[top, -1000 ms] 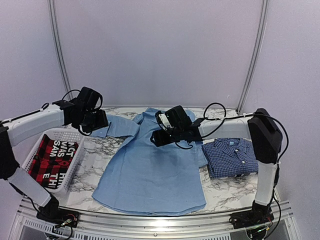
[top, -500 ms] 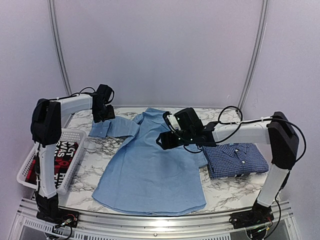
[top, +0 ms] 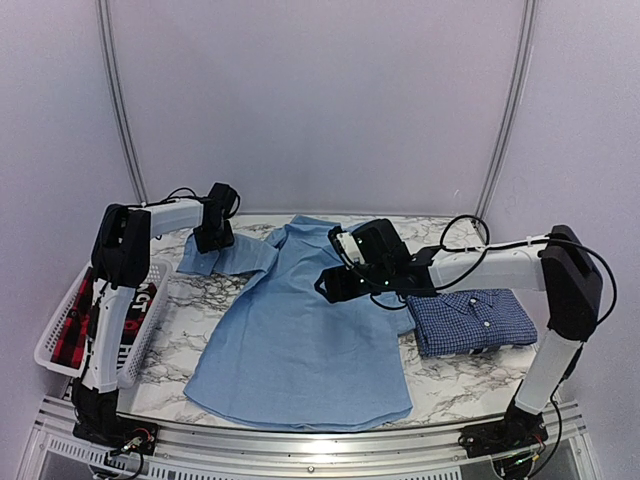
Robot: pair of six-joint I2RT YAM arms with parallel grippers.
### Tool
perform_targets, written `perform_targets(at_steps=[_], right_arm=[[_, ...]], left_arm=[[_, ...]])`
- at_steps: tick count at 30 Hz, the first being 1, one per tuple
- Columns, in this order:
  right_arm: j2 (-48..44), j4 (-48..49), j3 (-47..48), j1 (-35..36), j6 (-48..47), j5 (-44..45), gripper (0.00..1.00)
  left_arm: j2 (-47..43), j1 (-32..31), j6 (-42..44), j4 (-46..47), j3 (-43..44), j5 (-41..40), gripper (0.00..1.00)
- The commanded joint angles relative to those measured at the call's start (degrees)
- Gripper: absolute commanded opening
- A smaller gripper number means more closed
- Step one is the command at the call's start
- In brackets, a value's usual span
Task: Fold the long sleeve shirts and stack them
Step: Flatten out the crumpled shirt at the center of the board.
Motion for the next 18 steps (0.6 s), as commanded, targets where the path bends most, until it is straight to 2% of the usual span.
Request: perform_targets(at_steps=[1,5,7,8,18], right_arm=[[-0.8,1.0,0.4,0.5,0.5,0.7,0.71],[-0.3,1.1,0.4,0.6,0.4,0.7,0.71],[0.2,1.1,0.6,0.6,0.4,0.7,0.71],[0.5,1.3,0.6,0.6,0.5,0.7,0.71],[3.0,1.6,1.0,0.5,0.8,0.6,0.71]], left_arm=[[0.6,0.7,-2.2,-2.6,0.1,-2.7,0.42],[-0.8,1.5,-1.9,-2.5,-0.4,-3.7,0.14],[-2.3,2.2,-1.2,-2.5,-0.4,-4.3,0.03],[-3.1,2.8,-0.6,-2.5,-0.2,-4.4,0.00],[-16.4,11.4,5.4,-2.2,1.9,-7.8,0.00]])
